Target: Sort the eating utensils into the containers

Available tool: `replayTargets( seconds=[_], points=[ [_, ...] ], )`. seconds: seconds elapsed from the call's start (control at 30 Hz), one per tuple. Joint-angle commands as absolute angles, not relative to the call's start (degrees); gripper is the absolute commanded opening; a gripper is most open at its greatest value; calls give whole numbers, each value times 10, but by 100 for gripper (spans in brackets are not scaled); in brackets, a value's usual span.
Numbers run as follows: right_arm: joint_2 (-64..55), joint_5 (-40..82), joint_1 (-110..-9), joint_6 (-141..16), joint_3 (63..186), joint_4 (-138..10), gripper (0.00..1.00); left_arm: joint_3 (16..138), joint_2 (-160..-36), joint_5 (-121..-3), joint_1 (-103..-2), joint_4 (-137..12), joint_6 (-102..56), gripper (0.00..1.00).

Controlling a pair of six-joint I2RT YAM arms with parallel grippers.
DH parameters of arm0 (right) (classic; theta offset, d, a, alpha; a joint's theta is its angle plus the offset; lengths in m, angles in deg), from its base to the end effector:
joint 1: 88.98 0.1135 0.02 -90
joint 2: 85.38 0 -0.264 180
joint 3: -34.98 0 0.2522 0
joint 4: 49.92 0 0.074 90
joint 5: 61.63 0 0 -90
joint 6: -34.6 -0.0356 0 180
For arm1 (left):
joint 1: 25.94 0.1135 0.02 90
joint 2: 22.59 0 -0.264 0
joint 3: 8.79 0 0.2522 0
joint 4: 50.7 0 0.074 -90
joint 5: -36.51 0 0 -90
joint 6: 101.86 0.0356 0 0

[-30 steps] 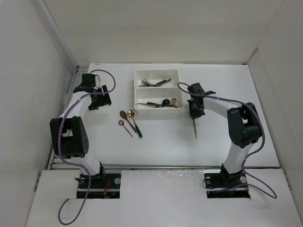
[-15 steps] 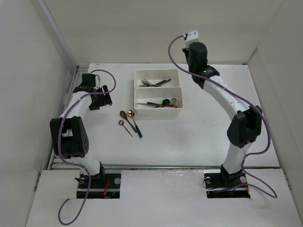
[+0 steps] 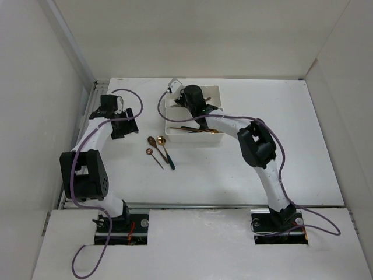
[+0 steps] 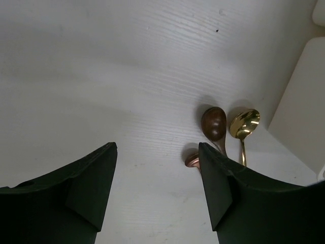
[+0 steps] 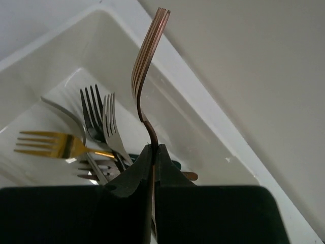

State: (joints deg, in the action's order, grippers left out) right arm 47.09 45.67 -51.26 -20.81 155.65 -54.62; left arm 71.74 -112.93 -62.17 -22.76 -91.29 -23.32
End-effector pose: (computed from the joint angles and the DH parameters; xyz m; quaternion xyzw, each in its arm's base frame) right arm 0.4405 0.3273 0.2260 -0.3947 0.6927 -0.1043 0.5946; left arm 0.3395 0.0135 0.2504 -0.0941 0.9338 -0.0954 0.3317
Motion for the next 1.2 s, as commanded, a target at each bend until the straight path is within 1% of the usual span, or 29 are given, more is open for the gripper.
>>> replayTargets(
  seconds=[0.0, 0.03, 0.07, 0.1, 0.13, 0.17, 0.23, 0.3, 0.33, 0.4, 0.5, 0.53, 0.6, 0.67, 0.83, 0.87, 0.93, 1.03, 1.07, 1.1, 1.17],
  points=[
    [441, 440, -521, -189, 1554, -465, 0, 688, -1097, -639, -243, -916, -256, 62],
    [441, 440, -521, -189, 1538, -465, 0, 683, -1097, -647, -249, -922, -257, 62],
    [432, 440, -521, -189, 1530, -465, 3, 683, -1097, -656, -257, -933, -264, 62],
    [432, 445, -521, -189, 1523, -465, 22, 683, -1097, -661, -277, -942, -271, 62],
    [424, 453, -521, -189, 1510, -465, 34, 683, -1103, -661, -288, -950, -272, 62],
    [415, 453, -521, -189, 1503, -465, 43, 683, -1103, -661, -301, -959, -279, 62],
    [402, 460, -521, -195, 1488, -465, 57, 683, -1117, -654, -328, -989, -297, 61],
    [378, 466, -521, -208, 1465, -465, 65, 688, -1126, -647, -340, -1010, -308, 58],
    [369, 473, -521, -214, 1459, -465, 72, 688, -1133, -647, -352, -1027, -315, 58],
    [339, 489, -521, -232, 1445, -465, 75, 688, -1140, -647, -364, -1039, -336, 57],
    [304, 526, -521, -273, 1421, -465, 75, 672, -1158, -625, -386, -1052, -355, 55],
    [273, 526, -515, -285, 1409, -465, 75, 672, -1164, -616, -392, -1052, -363, 51],
    [239, 532, -514, -296, 1363, -459, 75, 672, -1188, -584, -409, -1063, -371, 49],
    [186, 538, -514, -316, 1330, -448, 75, 677, -1220, -550, -416, -1063, -377, 49],
    [82, 560, -514, -337, 1233, -443, 75, 728, -1275, -550, -431, -1063, -377, 49],
    [47, 565, -514, -337, 1220, -443, 75, 728, -1281, -540, -437, -1063, -377, 49],
    [11, 583, -514, -337, 1184, -443, 75, 726, -1292, -529, -448, -1063, -382, 49],
    [-56, 604, -514, -320, 1155, -443, 75, 697, -1306, -501, -455, -1057, -382, 40],
    [-74, 612, -514, -313, 1141, -443, 75, 691, -1306, -494, -455, -1057, -387, 37],
    [-105, 612, -514, -306, 1141, -443, 75, 691, -1312, -487, -455, -1057, -388, 30],
    [-133, 619, -514, -285, 1126, -443, 75, 685, -1317, -480, -455, -1050, -388, 25]
  ],
)
